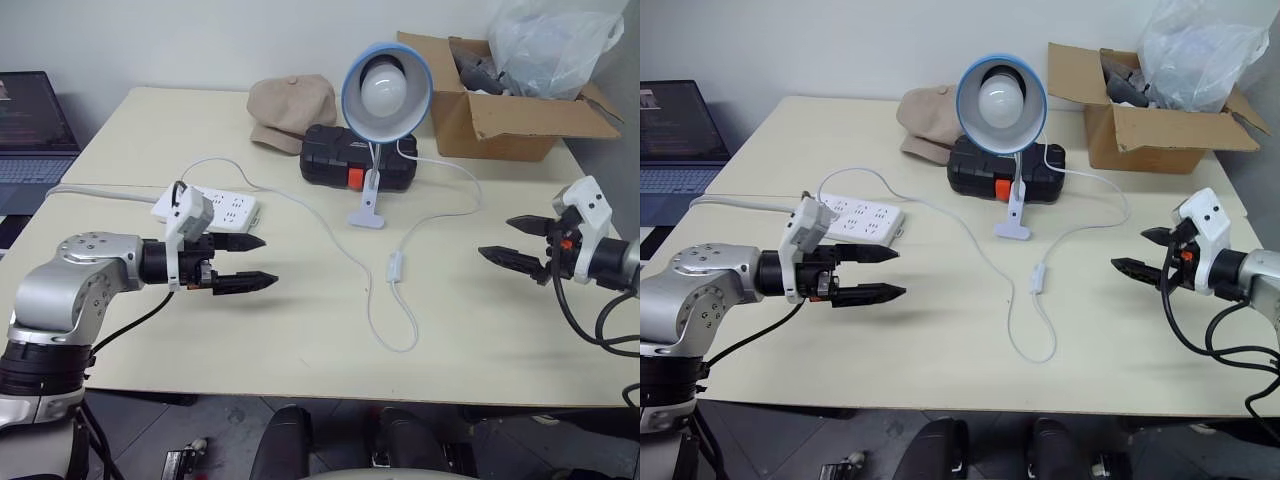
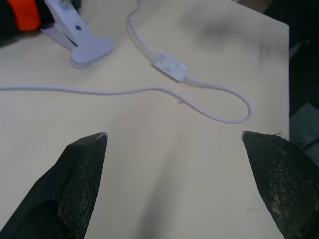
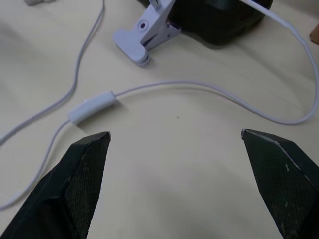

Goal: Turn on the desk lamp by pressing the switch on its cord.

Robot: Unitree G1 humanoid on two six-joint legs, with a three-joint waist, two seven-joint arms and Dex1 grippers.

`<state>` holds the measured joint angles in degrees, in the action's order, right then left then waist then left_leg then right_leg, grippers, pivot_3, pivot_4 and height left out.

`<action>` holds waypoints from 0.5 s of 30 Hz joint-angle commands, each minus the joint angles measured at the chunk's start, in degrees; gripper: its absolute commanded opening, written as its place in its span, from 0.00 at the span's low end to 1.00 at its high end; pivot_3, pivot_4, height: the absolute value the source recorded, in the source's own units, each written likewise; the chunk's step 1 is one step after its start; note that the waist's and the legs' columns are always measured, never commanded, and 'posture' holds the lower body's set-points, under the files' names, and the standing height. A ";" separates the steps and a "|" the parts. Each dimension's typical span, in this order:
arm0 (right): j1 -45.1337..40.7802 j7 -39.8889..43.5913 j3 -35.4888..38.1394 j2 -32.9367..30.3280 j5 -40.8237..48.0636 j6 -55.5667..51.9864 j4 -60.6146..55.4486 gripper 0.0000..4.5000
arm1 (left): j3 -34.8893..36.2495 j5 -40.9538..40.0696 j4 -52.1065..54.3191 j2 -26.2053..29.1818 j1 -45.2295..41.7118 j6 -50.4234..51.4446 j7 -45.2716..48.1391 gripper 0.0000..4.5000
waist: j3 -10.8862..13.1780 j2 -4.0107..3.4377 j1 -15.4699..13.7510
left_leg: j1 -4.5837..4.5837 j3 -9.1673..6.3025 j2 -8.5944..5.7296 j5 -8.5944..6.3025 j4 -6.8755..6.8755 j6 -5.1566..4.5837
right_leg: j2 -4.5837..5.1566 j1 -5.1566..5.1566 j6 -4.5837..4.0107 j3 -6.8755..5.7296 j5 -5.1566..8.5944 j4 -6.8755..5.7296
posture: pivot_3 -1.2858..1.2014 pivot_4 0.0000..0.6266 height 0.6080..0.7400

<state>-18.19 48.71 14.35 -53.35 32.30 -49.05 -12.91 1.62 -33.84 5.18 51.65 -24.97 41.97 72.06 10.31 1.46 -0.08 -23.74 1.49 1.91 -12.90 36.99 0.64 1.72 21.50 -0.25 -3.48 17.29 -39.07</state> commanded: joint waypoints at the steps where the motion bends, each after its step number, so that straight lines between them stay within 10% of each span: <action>1: -4.53 -4.21 -0.66 2.72 3.75 -8.22 -1.72 0.98 | -0.35 -2.25 1.82 -0.01 -2.73 3.35 0.32 1.00 | 0.00 0.00 0.01 | -0.01 0.00 0.00 0.00 0.00 0.00 | 0.00 0.01 0.01 0.00 0.00 0.00 | 0.52 0.24 1.00; 15: -21.63 -24.32 -0.25 26.36 4.29 -41.12 6.33 0.98 | -4.10 -2.87 3.89 -3.45 -3.60 2.30 2.27 1.00 | 0.00 -0.01 0.18 | -0.12 0.16 0.00 0.00 -0.02 -0.01 | -0.02 0.26 -0.23 0.20 -0.13 -0.12 | 0.52 0.24 1.00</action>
<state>-38.45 25.75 12.36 -27.39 36.96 -88.77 -6.59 -2.50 -36.38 7.45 48.13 -28.12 45.39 74.31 10.31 1.45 0.10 -23.86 1.67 1.89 -12.90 36.97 0.63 1.70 21.77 -0.48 -3.25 17.15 -39.21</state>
